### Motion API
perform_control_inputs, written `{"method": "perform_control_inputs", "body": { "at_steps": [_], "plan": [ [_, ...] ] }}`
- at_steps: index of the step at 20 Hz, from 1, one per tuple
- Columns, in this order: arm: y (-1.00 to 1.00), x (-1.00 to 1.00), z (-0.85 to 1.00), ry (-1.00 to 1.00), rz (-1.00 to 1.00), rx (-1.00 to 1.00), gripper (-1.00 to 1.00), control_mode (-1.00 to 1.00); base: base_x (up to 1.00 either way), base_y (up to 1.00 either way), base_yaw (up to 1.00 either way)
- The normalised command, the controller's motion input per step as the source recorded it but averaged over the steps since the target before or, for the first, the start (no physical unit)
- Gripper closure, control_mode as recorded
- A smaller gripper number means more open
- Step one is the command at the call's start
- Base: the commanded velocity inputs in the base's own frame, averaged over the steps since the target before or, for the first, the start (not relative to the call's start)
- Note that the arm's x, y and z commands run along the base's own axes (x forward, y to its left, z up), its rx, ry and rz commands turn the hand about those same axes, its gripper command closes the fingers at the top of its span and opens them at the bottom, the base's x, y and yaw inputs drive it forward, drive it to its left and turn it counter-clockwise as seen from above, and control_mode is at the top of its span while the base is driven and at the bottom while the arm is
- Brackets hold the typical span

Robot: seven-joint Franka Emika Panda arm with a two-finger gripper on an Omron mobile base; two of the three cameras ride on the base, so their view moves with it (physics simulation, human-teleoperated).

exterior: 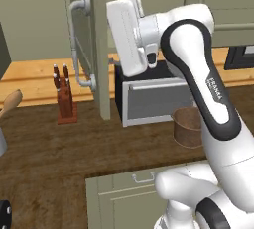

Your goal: Open the cabinet, pick up the bread from the cabinet and place it in the basket. Then move the basket to the dining counter.

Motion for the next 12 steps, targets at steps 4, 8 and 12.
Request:
{"method": "perform_control_inputs", "body": {
  "at_steps": [4, 8, 12],
  "plan": [
    [0.29, 0.00, 0.00, 0.00, 0.00, 0.00, -1.00, -1.00, 0.00, 0.00, 0.00],
    [0.12, 0.00, 0.00, 0.00, -0.07, -0.03, -1.00, -1.00, 0.00, 0.00, 0.00],
    [-0.59, 0.00, 0.00, 0.00, -0.06, -0.07, -1.00, -1.00, 0.00, 0.00, 0.00]
  ]
}}
